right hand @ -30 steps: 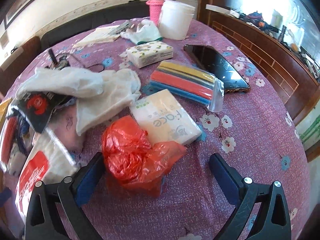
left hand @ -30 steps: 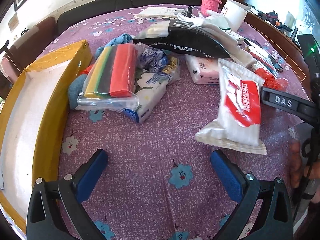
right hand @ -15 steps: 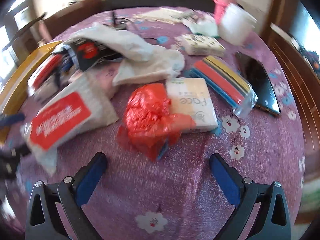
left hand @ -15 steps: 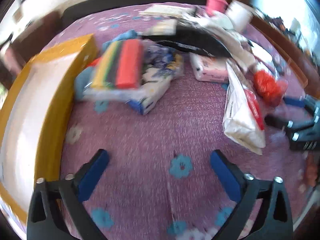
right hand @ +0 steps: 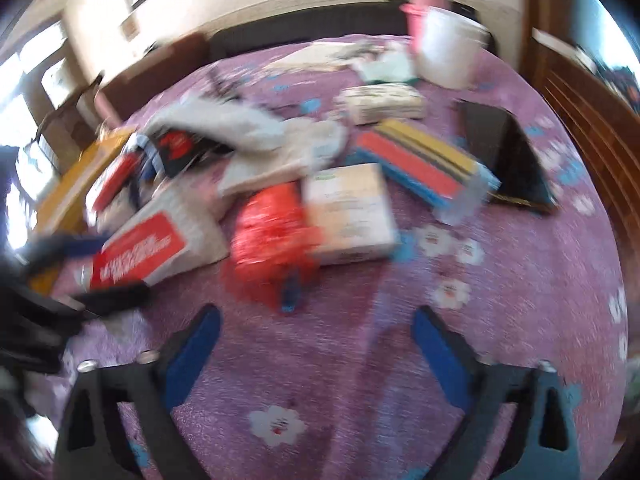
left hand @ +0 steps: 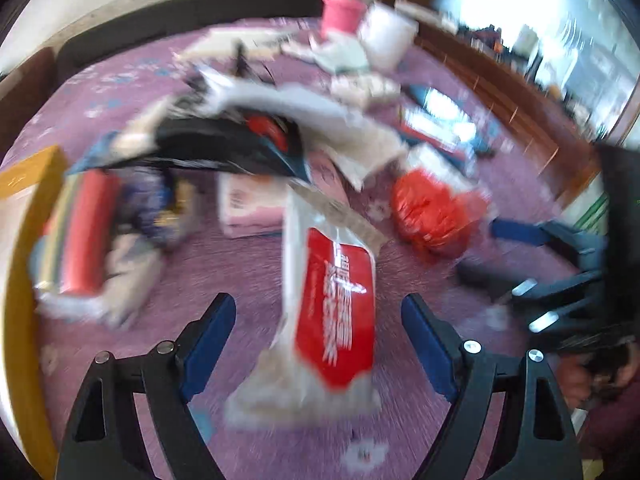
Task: Organize soft objects
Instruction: 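Grasp the red-printed wet-wipes pack with left tool while right tool grasps red plastic bag, then carry both held items into the yellow box and open both tools, then grasp the striped sponge pack with left tool while right tool grasps white tissue pack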
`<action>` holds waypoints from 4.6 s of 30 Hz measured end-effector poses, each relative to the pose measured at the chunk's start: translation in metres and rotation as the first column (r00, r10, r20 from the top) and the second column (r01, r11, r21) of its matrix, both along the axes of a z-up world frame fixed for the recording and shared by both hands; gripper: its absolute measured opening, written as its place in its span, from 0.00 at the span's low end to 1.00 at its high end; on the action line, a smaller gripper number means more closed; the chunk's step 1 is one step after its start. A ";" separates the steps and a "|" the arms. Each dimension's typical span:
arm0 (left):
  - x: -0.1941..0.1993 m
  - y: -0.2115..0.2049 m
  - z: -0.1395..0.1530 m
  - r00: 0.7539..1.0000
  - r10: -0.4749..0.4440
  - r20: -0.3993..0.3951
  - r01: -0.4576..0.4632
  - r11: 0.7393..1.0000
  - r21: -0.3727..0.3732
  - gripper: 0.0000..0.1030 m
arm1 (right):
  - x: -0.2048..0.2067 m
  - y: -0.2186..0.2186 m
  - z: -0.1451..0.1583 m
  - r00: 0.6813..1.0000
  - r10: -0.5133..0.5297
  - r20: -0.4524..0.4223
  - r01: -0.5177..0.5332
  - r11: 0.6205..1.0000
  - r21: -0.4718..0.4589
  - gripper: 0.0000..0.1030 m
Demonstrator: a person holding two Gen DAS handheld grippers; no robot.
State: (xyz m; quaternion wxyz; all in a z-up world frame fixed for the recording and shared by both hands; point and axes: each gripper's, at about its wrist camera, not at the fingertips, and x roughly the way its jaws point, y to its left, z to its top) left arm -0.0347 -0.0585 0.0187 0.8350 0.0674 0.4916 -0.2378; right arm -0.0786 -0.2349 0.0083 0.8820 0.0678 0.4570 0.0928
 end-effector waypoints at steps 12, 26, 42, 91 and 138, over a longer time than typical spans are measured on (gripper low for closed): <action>-0.042 0.054 0.049 0.993 -0.019 0.115 0.034 0.991 -0.131 0.38 | 0.017 0.040 0.037 0.995 -0.029 0.091 0.041 0.990 -0.134 0.77; -0.067 0.207 0.103 0.977 0.167 0.134 -0.116 0.939 -0.324 0.39 | 0.008 0.066 0.069 0.997 -0.015 0.072 0.024 0.992 -0.122 0.36; 0.086 0.330 0.062 0.902 0.426 -0.067 -0.421 0.836 -0.352 0.39 | 0.078 0.308 0.116 0.934 0.334 0.126 -0.342 0.938 0.056 0.37; 0.063 0.115 0.025 0.973 0.203 0.114 -0.213 0.974 0.083 0.36 | 0.025 -0.018 0.064 0.949 -0.303 0.092 0.299 0.953 0.058 0.98; -0.013 0.133 0.047 0.953 0.249 0.172 -0.249 0.968 -0.022 0.38 | 0.039 0.027 0.022 0.980 -0.201 0.006 0.198 0.959 -0.202 0.48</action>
